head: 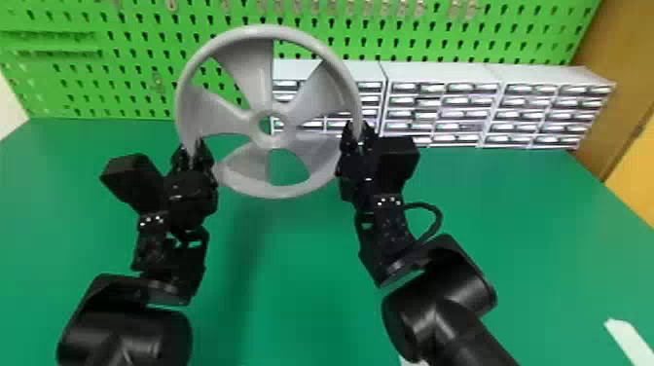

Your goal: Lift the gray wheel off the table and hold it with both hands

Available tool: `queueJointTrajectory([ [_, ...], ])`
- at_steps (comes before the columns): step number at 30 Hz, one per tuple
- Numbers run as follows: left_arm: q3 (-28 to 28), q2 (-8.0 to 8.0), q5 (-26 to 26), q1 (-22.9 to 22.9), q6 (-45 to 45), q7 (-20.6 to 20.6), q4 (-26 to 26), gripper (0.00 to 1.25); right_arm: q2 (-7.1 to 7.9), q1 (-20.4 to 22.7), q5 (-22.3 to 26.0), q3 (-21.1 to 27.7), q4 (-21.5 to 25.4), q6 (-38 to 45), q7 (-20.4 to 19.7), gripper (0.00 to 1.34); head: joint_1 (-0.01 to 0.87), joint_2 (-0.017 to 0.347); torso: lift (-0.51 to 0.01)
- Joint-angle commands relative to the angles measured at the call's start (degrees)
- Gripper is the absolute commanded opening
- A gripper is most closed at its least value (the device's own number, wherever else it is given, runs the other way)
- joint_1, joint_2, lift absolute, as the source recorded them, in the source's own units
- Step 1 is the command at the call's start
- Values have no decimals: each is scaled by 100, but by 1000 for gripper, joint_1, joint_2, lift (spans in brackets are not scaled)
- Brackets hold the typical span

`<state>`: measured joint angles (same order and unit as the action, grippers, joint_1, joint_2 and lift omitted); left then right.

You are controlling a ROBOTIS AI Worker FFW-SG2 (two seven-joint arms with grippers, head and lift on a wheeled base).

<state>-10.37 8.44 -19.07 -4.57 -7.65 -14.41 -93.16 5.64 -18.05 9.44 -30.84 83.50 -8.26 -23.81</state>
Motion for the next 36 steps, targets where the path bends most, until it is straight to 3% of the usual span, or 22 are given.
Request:
queueJointTrajectory([
  [1, -1, 0, 0, 0, 0, 8, 0, 285, -2, 3, -4, 8, 0, -9, 0, 250, 711, 15, -98],
  [36, -1, 0, 27, -18, 0, 17, 0, 293, -11, 38, -39, 25, 0, -26, 0, 250, 711, 15, -98],
])
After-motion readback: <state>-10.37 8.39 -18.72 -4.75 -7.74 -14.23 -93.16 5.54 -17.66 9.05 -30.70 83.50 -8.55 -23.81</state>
